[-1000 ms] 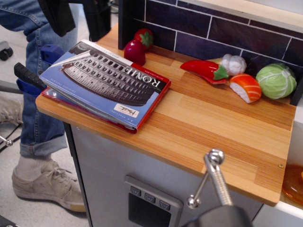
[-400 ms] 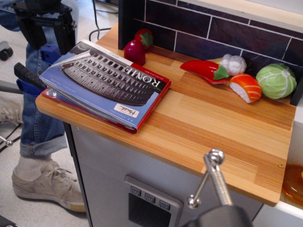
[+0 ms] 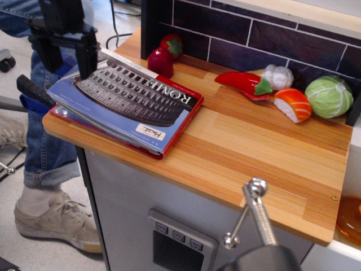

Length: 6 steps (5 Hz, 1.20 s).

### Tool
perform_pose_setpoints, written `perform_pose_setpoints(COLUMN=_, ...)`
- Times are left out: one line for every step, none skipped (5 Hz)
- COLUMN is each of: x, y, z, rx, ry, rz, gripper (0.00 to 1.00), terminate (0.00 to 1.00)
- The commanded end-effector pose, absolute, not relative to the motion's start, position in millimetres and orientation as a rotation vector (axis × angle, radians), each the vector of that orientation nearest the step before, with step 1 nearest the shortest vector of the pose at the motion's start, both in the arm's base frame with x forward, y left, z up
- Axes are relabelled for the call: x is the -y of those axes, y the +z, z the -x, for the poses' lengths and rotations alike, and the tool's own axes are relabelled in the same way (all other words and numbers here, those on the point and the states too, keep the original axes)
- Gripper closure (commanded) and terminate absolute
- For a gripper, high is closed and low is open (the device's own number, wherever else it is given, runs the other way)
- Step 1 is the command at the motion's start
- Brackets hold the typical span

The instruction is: Open book

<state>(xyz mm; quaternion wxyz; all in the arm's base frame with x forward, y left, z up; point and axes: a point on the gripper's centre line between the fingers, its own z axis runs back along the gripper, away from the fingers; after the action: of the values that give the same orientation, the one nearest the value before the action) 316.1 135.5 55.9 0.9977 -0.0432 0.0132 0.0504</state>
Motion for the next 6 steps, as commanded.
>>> perform_pose_setpoints(x=-139.5, y=63.0, z=-318.6, rx=0.036, ry=0.106, rz=0.073, gripper=0.00, terminate=0.00)
perform_pose_setpoints(x=-135.0, y=61.8, z=-315.0, rx=0.039, ry=0.095, rz=0.076, gripper=0.00, terminate=0.00)
perform_pose_setpoints(x=-130.5, y=64.8, z=-312.6, rx=0.039, ry=0.092, rz=0.094, gripper=0.00, terminate=0.00)
perform_pose_setpoints(x=-121.1, y=80.5, z=-312.4, rx=0.035, ry=0.109, rz=0.144, gripper=0.00, terminate=0.00)
perform_pose_setpoints(x=-111.6, y=88.5, z=-309.3, rx=0.033, ry=0.101, rz=0.167, gripper=0.00, terminate=0.00)
perform_pose_setpoints(x=-102.9, y=104.4, z=-309.9, rx=0.047, ry=0.105, rz=0.207, gripper=0.00, terminate=0.00)
